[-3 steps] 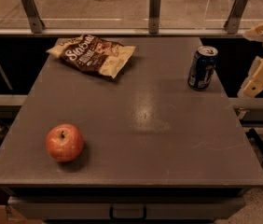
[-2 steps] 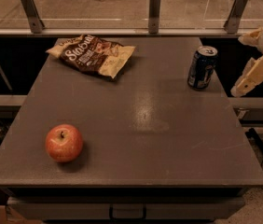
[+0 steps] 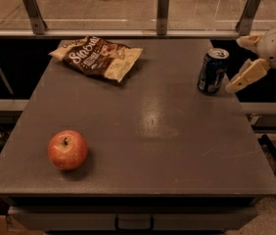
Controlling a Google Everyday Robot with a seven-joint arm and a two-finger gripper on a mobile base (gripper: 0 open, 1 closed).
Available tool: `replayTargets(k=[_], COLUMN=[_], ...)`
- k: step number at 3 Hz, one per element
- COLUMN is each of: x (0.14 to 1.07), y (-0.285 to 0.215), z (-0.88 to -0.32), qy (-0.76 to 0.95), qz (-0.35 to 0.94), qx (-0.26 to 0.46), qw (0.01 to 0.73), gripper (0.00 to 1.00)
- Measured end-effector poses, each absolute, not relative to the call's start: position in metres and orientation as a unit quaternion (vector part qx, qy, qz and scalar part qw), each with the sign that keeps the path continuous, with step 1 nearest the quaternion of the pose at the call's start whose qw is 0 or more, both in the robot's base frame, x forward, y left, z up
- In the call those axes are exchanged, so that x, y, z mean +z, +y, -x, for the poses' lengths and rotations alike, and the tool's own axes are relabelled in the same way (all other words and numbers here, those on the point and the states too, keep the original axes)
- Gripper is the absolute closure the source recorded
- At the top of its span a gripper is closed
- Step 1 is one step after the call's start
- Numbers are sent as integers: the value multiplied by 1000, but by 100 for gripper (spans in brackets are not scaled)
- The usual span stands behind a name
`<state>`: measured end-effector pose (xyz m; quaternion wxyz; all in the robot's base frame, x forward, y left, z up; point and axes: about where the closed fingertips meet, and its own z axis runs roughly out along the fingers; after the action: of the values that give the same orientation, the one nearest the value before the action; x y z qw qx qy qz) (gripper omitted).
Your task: Move pepsi can near apple
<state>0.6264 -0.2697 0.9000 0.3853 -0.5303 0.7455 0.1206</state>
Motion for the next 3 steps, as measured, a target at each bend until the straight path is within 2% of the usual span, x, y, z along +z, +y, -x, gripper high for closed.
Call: replayTargets(k=[1, 2, 3], x=[890, 881, 887], y=[-254, -231, -210], z=[-644, -640, -631], qy=[734, 729, 714], qz=[515, 507, 506], qx=[172, 231, 283], qw=[407, 398, 392], gripper=[0, 17, 40])
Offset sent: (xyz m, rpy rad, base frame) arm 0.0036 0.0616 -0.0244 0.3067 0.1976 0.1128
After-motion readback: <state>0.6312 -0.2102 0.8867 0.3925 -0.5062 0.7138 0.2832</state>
